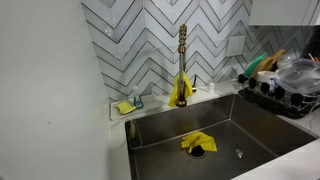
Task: Remove the green measuring spoon from the silver cup and put it on the counter then place the cup upright.
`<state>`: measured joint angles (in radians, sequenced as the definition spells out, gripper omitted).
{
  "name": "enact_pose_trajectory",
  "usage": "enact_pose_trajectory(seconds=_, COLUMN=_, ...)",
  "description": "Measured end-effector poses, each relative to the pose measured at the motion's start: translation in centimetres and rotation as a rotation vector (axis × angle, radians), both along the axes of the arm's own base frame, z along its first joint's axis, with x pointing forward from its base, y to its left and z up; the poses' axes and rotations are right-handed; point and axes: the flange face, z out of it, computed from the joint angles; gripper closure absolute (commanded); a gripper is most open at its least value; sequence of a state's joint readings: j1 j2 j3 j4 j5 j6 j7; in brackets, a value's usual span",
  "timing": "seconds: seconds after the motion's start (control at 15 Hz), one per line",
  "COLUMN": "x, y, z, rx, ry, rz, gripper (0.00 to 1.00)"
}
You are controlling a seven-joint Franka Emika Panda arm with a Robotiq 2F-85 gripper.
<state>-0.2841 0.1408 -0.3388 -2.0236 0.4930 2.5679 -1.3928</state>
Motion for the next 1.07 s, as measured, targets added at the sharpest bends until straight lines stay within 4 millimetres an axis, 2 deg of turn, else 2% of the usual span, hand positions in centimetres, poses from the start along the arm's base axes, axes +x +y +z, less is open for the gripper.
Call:
enact_pose_trajectory(seconds=0.4, x=4.5, y=-1.1, z=-3.2, rx=0.07, ry=-0.032, rz=0.05, gripper=0.99)
enact_pose_trajectory(seconds=0.73, x=7.4, y=-0.4, z=-4.9, rx=0.123, ry=-0.013, rz=0.103, gripper=0.99)
enact_pose_trajectory(seconds=0.8, x=7.8, y=-0.2, z=-5.2, rx=0.134, ry=-0.008, rz=0.112, gripper=0.72)
enact_pose_trajectory(seconds=0.93, x=8.4, y=0.0, z=-5.7, rx=0.149, ry=0.002, rz=0.127, gripper=0.64)
enact_pose_trajectory(seconds=1.07, x=8.9, y=0.1, z=-6.1, rx=0.152, ry=0.006, rz=0.134, gripper=0.49)
